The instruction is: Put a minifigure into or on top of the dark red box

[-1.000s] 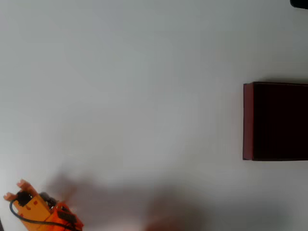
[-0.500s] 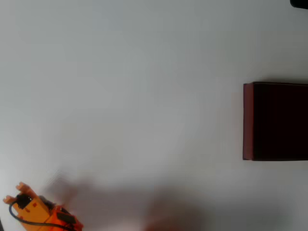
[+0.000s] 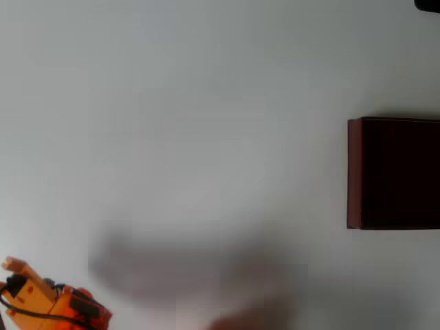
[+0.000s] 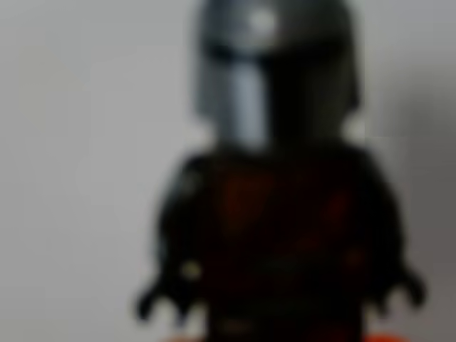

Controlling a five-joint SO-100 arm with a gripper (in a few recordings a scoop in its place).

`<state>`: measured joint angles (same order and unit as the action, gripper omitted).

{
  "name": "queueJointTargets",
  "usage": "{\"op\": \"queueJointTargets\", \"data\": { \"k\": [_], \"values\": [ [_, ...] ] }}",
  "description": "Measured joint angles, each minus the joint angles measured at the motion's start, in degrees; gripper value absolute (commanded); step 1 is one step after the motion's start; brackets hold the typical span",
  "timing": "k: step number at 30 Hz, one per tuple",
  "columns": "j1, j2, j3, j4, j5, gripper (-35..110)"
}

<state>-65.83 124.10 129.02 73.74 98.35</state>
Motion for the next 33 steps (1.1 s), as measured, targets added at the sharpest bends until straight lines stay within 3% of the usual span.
{"op": "queueJointTargets", "data": {
  "k": [3,6,11,16,26,33],
  "values": [
    [6.8,8.5,-4.1,10.5,-8.2,1],
    [16.4,20.8,-4.7,14.5,-20.3,0],
    [41.1,43.6,-8.3,20.5,-42.5,0],
    [65.0,37.9,-22.1,22.0,-62.7,0],
    [89.5,21.2,-20.8,4.0,-73.7,0],
    [103.4,-2.1,-20.7,-7.9,-74.0,0]
  ]
}}
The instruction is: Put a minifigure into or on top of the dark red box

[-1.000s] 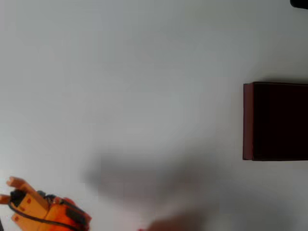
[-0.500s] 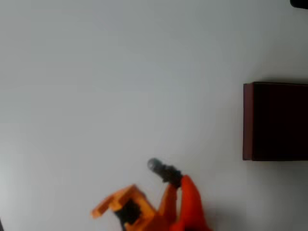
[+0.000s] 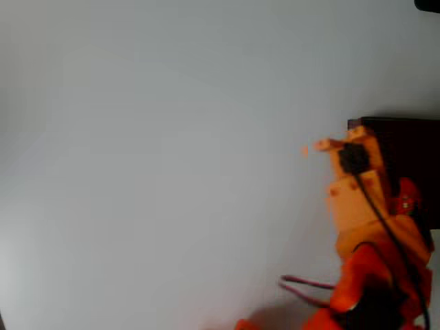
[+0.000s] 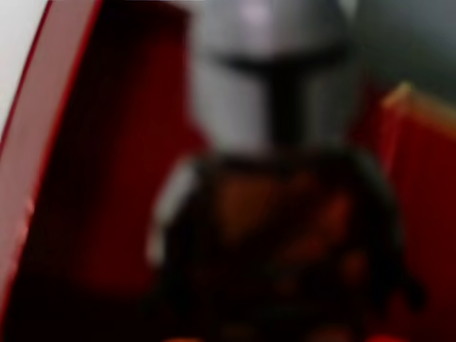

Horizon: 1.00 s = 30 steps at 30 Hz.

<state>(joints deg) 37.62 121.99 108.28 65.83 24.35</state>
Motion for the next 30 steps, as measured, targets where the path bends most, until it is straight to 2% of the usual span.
{"op": "queueJointTargets", "data": {
  "k": [7,12,15,22,28,30],
  "values": [
    [9.5,-24.8,-5.6,-7.4,2.3,0],
    [11.9,-36.7,-11.4,-7.1,4.5,13],
    [11.1,-39.1,-13.4,-5.2,6.2,14],
    [8.3,-36.7,-11.1,-4.3,5.6,13],
    [-3.4,-17.7,-0.7,-2.9,-7.5,8],
    [-9.2,-8.7,2.9,1.6,-11.9,0]
  ]
}}
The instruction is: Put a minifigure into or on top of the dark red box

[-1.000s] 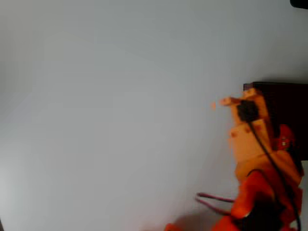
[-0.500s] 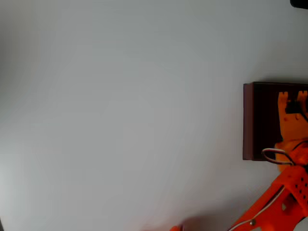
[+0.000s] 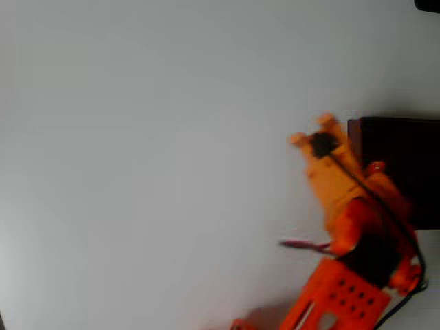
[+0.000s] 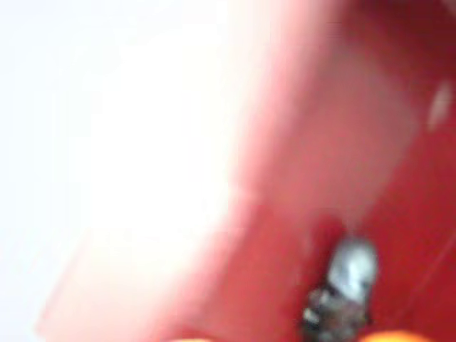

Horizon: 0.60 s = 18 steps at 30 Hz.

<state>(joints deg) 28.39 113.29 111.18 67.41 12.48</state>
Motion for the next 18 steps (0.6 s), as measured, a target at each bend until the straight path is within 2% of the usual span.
{"op": "queueJointTargets", "data": {
  "k": [3,10,14,18],
  "values": [
    [-10.5,14.7,5.4,4.0,-3.5,0],
    [-35.9,44.1,23.2,6.9,-4.8,0],
    [-47.8,50.5,30.0,8.1,-5.6,0],
    [-55.2,53.1,35.2,8.2,-8.3,0]
  ]
}}
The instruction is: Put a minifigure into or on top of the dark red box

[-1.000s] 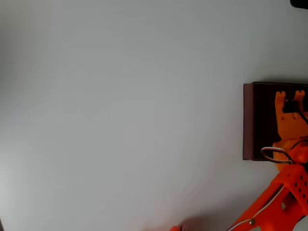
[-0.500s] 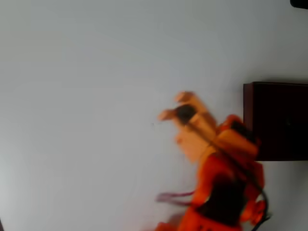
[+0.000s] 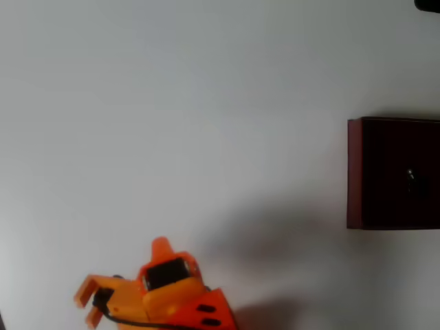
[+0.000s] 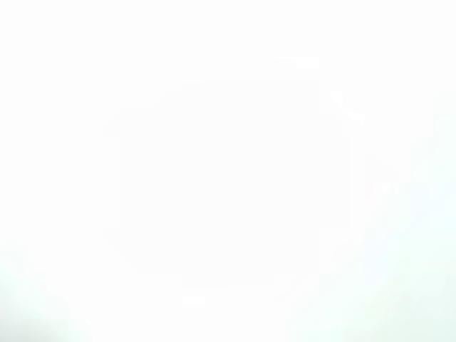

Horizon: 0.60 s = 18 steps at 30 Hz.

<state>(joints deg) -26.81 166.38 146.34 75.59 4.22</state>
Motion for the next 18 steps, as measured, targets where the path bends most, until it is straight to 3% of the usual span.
{"op": "queueJointTargets", "data": {
  "k": [7,18],
  "values": [
    [-4.9,21.3,13.5,3.2,-3.3,0],
    [-7.4,25.9,24.5,2.4,-2.9,0]
  ]
}}
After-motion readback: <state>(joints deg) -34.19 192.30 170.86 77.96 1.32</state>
